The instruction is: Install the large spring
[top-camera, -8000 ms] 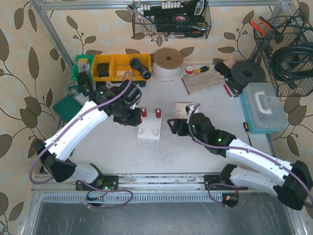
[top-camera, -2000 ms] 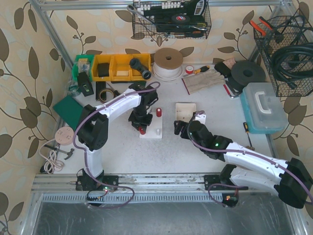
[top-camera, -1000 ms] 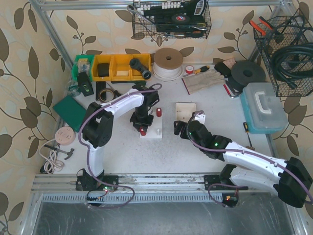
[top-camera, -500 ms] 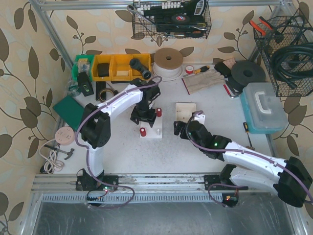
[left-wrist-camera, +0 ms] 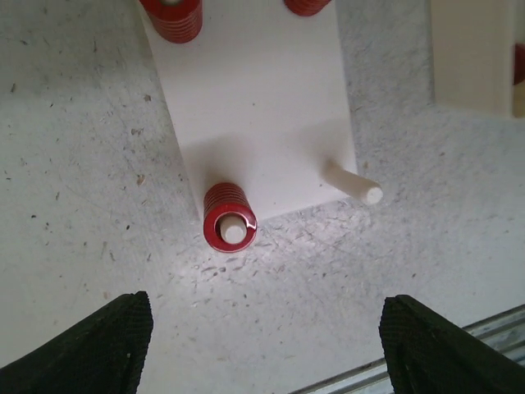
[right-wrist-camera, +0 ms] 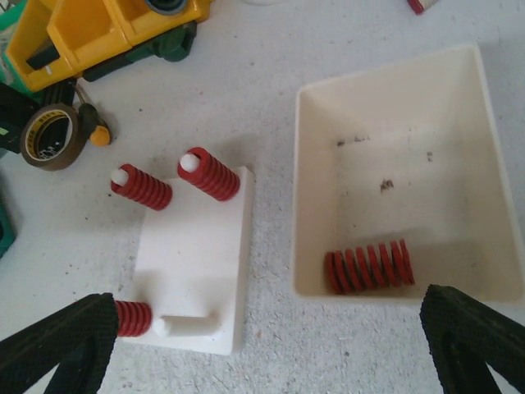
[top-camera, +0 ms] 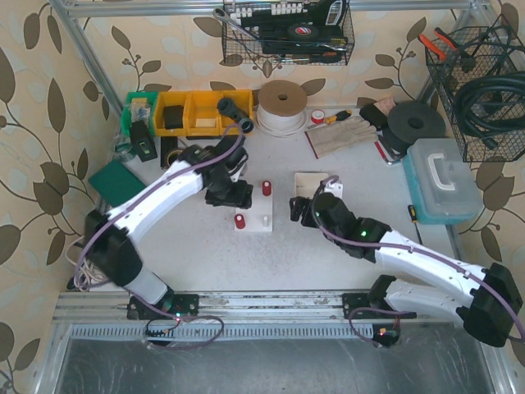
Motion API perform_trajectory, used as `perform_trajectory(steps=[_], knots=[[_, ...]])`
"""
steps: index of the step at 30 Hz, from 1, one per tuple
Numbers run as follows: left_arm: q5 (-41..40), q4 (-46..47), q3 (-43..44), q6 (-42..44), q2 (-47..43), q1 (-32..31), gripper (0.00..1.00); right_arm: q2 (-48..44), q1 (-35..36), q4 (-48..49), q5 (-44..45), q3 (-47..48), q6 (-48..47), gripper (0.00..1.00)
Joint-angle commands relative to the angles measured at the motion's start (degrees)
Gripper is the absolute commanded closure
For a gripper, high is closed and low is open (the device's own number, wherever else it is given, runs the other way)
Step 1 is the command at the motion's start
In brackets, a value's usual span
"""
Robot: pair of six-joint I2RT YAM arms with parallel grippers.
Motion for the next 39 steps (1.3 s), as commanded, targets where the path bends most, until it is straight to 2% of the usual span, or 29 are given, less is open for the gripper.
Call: perform_trajectory(steps=[1,4,9,12,15,21,26,30,34,39], knots=[[0.1,17.7,-13.3,-3.9,-15.1,0.3,0.21,2.1,-5.9,-9.2,-8.6,7.2,-4.9,0.01],[0.1,27.3,-23.0,-5.1,-22.4,0.3,0.21,4.8,-14.1,-11.2,-21.5,10.0,-9.8,0.03],[1.4,41.9,-34.8,-7.1,-28.0,0.3,0.21,15.2,-25.6,-22.1,-34.3,18.1,-18.6,0.13],[1.9,47.2,-37.7,-8.3,-28.5,0.3,0.22,21.8,-27.3,-29.2,-35.1,24.3,-25.0,0.15],[2.1,47.6,-38.0,-7.6,-28.4,0.5,0.22,27.4,-27.3,-35.1,-35.0,29.6,-30.7,0.24],[3.8,51.1,-39.8,-6.6,-29.1,1.1,0.22,32.7,-26.6,-37.5,-32.6,34.2,-38.6,0.33],[4.5,53.9,-42.6,-7.5,-31.7,2.1,0.21,37.4,-26.5,-37.9,-30.7,36.9,-41.6,0.49],[5.6,54.6,-43.1,-8.1,-31.6,3.2,0.21,40.5,-25.8,-38.1,-27.0,40.0,-42.4,0.52],[5.7,54.7,-43.4,-8.1,-31.9,3.5,0.21,40.4,-25.3,-38.0,-25.1,44.5,-43.7,0.51],[5.9,55.5,-44.1,-8.6,-32.4,3.7,0.20,42.2,-23.7,-39.8,-23.1,49.3,-51.8,0.48]])
